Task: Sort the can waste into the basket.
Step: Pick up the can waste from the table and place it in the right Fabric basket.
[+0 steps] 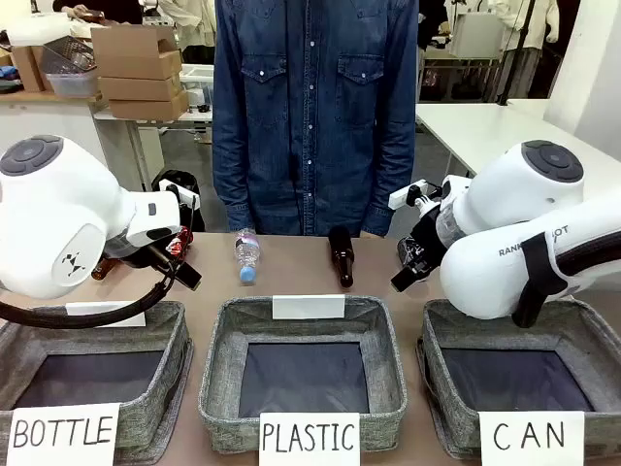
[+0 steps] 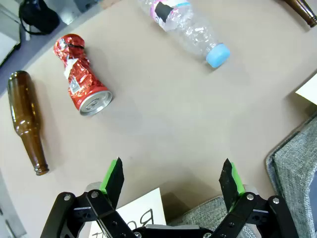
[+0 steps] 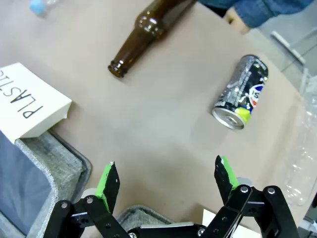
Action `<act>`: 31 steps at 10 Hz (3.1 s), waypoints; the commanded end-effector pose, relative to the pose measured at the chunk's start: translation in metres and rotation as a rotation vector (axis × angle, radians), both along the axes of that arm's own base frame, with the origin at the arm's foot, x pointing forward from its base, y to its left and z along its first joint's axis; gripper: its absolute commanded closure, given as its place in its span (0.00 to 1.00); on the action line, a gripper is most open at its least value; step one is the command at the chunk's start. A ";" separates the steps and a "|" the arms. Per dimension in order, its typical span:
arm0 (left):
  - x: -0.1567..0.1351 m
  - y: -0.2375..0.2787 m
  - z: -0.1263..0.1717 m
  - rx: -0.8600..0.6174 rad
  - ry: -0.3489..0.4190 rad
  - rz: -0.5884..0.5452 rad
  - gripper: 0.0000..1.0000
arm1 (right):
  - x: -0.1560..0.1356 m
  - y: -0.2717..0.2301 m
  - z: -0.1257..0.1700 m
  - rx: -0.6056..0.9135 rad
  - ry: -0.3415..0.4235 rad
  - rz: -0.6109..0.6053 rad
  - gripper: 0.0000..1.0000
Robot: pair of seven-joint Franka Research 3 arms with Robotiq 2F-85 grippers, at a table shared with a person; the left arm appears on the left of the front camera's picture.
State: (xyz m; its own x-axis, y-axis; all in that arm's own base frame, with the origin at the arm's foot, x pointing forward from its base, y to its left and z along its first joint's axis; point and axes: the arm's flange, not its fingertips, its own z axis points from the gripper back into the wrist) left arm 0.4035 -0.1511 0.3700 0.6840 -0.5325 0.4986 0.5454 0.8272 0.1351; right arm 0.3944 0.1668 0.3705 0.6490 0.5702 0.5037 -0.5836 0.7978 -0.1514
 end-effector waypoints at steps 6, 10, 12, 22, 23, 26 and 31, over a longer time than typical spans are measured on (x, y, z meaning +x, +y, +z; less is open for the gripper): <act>0.000 0.000 0.000 0.000 0.000 0.000 0.00 | 0.000 0.000 0.000 0.000 0.000 0.000 0.00; 0.000 0.000 0.000 0.000 0.000 0.001 0.00 | 0.000 0.000 0.000 0.000 0.000 0.000 0.00; -0.046 0.002 0.077 0.025 0.063 -0.027 0.00 | -0.031 -0.010 0.068 0.025 0.103 -0.010 0.00; -0.128 0.068 0.186 -0.502 0.312 -0.297 0.00 | -0.081 -0.100 0.176 0.694 0.393 0.013 0.00; -0.123 0.104 0.169 -0.740 0.397 -0.296 0.00 | -0.073 -0.138 0.172 0.965 0.625 -0.140 0.00; -0.122 0.159 0.129 -1.197 0.372 -0.137 0.00 | -0.080 -0.204 0.172 1.347 0.637 -0.300 0.00; -0.103 0.185 0.092 -1.199 0.413 0.103 0.00 | -0.110 -0.234 0.170 1.241 0.331 -0.556 0.00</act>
State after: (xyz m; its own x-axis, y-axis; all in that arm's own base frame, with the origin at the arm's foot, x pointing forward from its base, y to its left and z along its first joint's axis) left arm 0.3287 0.0811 0.4702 0.9131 0.2333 0.3345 0.2750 0.2533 -0.9275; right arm 0.2996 -0.0972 0.5396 0.8708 -0.4355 0.2281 -0.1241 0.2544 0.9591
